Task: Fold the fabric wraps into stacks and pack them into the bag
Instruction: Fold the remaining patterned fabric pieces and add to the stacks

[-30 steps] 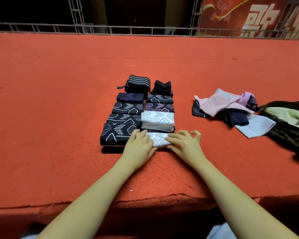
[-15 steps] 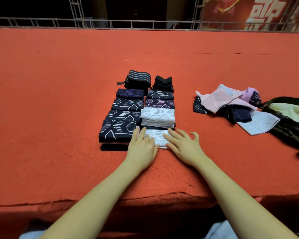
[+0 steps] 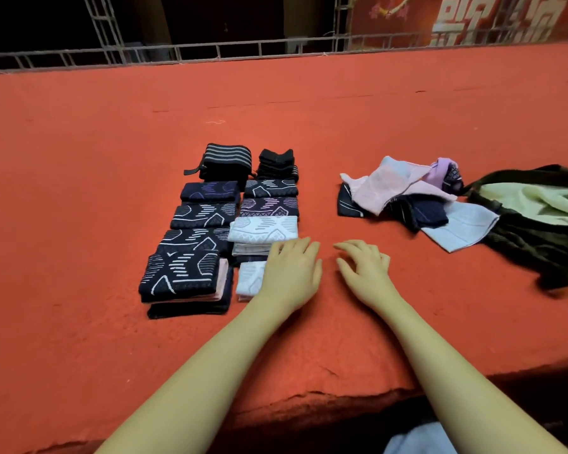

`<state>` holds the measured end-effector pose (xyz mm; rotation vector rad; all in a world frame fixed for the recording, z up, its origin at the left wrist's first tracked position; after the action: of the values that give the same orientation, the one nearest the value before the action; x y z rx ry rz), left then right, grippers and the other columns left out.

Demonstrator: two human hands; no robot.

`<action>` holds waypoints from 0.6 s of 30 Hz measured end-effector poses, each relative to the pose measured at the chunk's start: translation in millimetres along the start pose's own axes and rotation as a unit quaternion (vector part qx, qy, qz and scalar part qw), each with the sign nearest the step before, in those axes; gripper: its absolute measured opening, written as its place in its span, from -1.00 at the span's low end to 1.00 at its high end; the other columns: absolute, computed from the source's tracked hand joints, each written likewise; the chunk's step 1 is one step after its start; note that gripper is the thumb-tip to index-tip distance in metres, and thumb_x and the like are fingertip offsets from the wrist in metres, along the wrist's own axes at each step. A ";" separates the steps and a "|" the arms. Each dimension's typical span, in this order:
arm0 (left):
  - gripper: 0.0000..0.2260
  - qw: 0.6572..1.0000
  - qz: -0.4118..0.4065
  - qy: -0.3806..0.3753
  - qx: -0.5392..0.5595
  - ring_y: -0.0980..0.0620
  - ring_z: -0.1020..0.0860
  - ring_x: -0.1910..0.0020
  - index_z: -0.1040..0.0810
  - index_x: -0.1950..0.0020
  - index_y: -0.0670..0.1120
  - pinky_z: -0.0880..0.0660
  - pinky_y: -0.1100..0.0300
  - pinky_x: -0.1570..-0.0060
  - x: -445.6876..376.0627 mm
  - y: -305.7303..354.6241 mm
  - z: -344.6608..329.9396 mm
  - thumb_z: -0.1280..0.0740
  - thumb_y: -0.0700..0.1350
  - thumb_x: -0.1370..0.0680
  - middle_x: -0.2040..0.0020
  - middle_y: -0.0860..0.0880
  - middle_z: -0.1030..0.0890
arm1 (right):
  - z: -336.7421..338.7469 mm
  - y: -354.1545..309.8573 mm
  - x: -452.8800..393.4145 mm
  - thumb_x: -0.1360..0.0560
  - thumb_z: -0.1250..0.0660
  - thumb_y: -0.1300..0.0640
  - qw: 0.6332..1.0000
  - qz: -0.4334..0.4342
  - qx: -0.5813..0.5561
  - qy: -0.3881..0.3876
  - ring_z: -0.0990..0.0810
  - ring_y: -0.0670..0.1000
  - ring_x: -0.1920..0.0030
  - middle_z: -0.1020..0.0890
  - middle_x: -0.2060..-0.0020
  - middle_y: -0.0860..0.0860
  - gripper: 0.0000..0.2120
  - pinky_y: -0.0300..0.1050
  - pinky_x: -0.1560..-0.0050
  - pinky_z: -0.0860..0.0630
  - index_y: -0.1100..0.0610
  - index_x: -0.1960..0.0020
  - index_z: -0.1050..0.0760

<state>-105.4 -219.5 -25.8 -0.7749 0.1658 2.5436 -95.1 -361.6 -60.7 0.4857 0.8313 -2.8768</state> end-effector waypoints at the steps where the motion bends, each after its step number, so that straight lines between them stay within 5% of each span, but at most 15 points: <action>1: -0.61 1.000 0.000 -0.010 0.009 -0.02 -0.64 0.13 -0.66 0.05 -0.08 -0.46 0.16 0.09 -10.0 7.6 -5.5 -0.10 0.01 -0.40 0.09 -0.02 -0.68 | 4.3 10.1 -3.2 -0.56 -0.25 0.12 1.000 -0.009 0.006 0.010 -0.35 0.04 -0.25 -0.49 -0.23 -0.04 -0.69 -0.20 -0.04 -0.04 0.00 -0.30 -0.48; 4: -0.61 0.998 0.002 -0.042 0.049 -0.07 -0.64 0.09 -0.65 0.01 -0.11 -0.53 0.08 0.09 -39.8 28.6 -23.7 -0.10 0.00 -0.42 0.05 -0.07 -0.67 | 18.6 40.2 -17.8 -0.55 -0.26 0.15 0.998 -0.043 0.023 0.046 -0.35 0.07 -0.25 -0.48 -0.24 0.00 -0.68 -0.16 -0.08 -0.08 0.05 -0.30 -0.48; 8: -0.57 0.985 0.030 -0.135 0.108 -0.14 -0.46 -0.25 -0.45 -0.35 -0.15 -0.32 0.00 -0.16 -73.7 49.1 -59.8 -0.10 -0.02 -0.54 -0.29 -0.12 -0.50 | 38.2 73.9 -39.0 -0.51 -0.29 0.21 0.990 -0.077 0.032 0.111 -0.35 0.14 -0.25 -0.46 -0.26 0.05 -0.63 -0.04 -0.17 -0.14 0.11 -0.32 -0.45; 15: -0.51 0.980 0.074 -0.135 0.128 -0.05 -0.26 -0.43 -0.20 -0.51 -0.09 -0.24 0.05 -0.28 -117.2 60.0 -110.8 -0.19 -0.07 -0.59 -0.52 -0.06 -0.20 | 40.2 104.7 -87.4 -0.32 -0.48 0.26 0.971 0.018 0.204 0.121 -0.43 0.17 -0.30 -0.50 -0.30 0.14 -0.44 0.03 -0.19 -0.09 0.17 -0.30 -0.47; 18: -0.47 0.978 0.077 -0.136 0.141 -0.02 -0.16 -0.49 -0.14 -0.54 -0.10 -0.19 0.04 -0.34 -122.6 62.2 -128.0 -0.19 -0.04 -0.60 -0.55 -0.08 -0.11 | 30.9 113.8 -104.2 -0.37 -0.46 0.14 0.958 0.055 0.258 0.110 -0.46 0.17 -0.31 -0.52 -0.28 0.09 -0.56 0.09 -0.23 -0.06 0.11 -0.24 -0.53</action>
<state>18.0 -355.4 -66.0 -0.3135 0.4991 2.6581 16.3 -472.7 -58.4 0.8815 0.0464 -2.9477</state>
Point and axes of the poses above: each hand's wrist, its own x-axis away from the middle knuckle, its own z-axis out of the back of the hand, y = z × x, the point moved 5 cm from there along -x, towards the middle knuckle
